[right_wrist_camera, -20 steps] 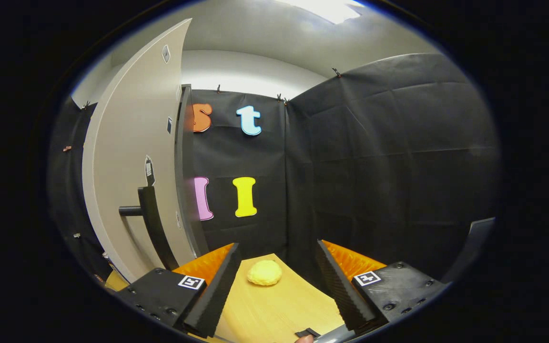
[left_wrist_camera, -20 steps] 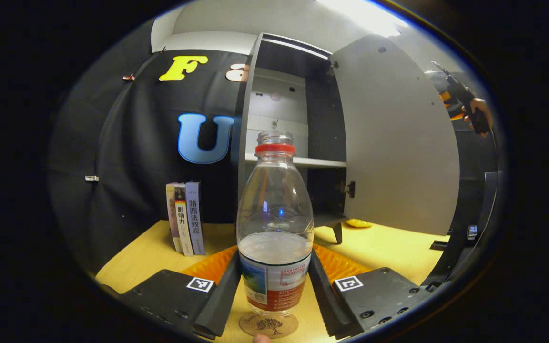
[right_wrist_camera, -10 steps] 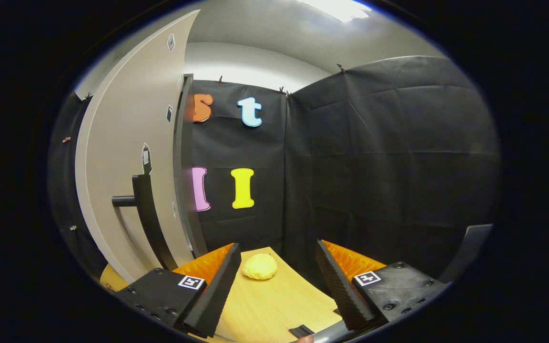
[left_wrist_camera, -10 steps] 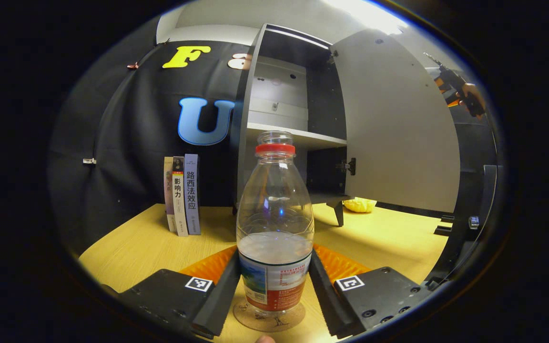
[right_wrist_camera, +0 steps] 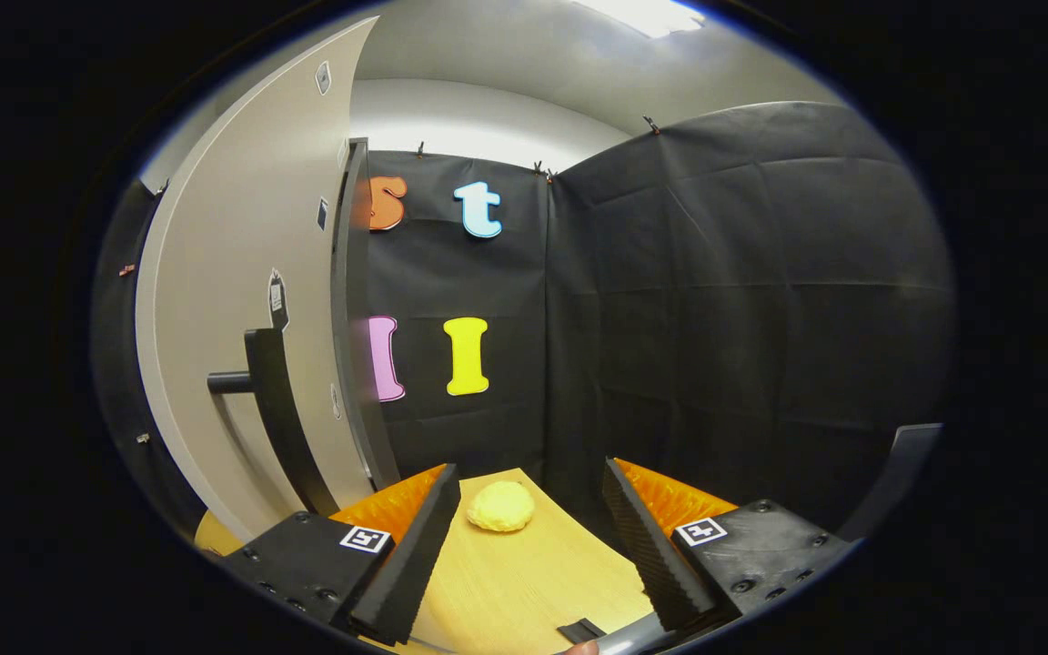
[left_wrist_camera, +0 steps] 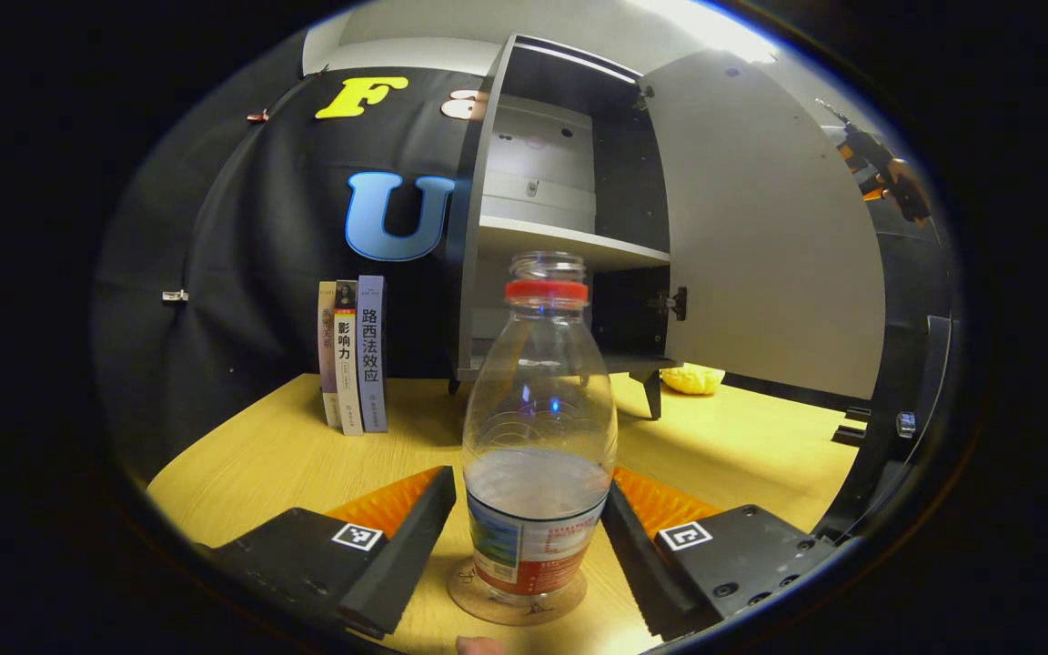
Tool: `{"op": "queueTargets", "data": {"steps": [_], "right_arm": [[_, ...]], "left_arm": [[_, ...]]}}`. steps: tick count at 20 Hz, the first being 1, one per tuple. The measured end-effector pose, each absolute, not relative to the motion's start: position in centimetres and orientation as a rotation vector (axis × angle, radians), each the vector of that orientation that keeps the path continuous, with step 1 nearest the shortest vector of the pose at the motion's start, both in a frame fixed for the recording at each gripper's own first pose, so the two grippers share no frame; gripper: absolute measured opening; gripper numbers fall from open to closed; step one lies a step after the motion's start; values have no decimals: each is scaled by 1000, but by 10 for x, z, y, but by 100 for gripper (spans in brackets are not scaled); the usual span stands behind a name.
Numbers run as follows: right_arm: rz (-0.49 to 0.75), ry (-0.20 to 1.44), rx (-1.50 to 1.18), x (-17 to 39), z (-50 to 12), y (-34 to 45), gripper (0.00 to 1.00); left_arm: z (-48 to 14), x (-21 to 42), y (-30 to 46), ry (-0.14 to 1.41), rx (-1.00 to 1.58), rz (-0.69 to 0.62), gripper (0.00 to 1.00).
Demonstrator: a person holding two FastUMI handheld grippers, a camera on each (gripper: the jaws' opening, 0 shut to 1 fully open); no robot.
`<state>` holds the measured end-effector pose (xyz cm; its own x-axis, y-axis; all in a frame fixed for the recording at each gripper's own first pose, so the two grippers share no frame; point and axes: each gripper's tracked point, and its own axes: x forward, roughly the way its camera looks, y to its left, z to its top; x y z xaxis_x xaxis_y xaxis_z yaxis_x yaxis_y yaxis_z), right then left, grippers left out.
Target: Open the cabinet door with the right hand, grasp the bottle in the cabinet with the left hand and place it on the coaster, then close the cabinet door with the right hand.
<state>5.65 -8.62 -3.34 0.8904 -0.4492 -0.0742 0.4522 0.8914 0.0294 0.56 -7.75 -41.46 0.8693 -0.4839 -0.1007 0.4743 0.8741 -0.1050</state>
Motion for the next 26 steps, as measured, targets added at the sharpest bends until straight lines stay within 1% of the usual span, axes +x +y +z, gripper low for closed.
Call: {"op": "queueTargets", "data": {"steps": [3, 7, 10, 13, 14, 15, 16, 20, 21, 22, 23, 24, 25, 26], "right_arm": [[-471, 67, 43, 56, -35, -88, 98], [-457, 59, 30, 57, -33, -88, 98], [-441, 54, 19, 57, -33, -89, 98], [-430, 43, 23, 60, -31, -89, 98], [-427, 42, 26, 60, -31, -89, 98], [-427, 37, 34, 60, -31, -89, 98], [-423, 33, 47, 61, -31, -88, 98], [-382, 41, 105, 68, -34, -74, 98], [-374, 45, 109, 69, -35, -72, 98], [-368, 58, 110, 70, -38, -71, 98], [-356, 69, 115, 69, -40, -68, 98], [-342, 73, 121, 70, -40, -64, 98], [-329, 69, 125, 71, -38, -60, 98], [-318, 65, 125, 75, -38, -58, 98]], "left_arm": [[-402, -1, -75, 135, -46, -504, 94], [-368, -15, -65, 150, -78, -457, 94], [-320, -24, -50, 142, -120, -377, 94], [-254, -28, -45, 97, -112, -312, 94], [-230, -28, -44, 77, -107, -296, 95], [-206, -26, -42, 59, -105, -277, 97], [-184, -22, -42, 45, -107, -262, 95], [-97, -12, -51, -1, -154, -236, 95], [-82, -8, -53, 0, -159, -232, 92], [-73, -5, -56, 7, -156, -227, 95], [-64, -1, -58, 23, -145, -226, 92], [-59, 3, -58, 29, -132, -216, 94], [-52, 6, -58, 30, -118, -207, 92], [-48, 9, -59, 31, -105, -201, 94]]}}
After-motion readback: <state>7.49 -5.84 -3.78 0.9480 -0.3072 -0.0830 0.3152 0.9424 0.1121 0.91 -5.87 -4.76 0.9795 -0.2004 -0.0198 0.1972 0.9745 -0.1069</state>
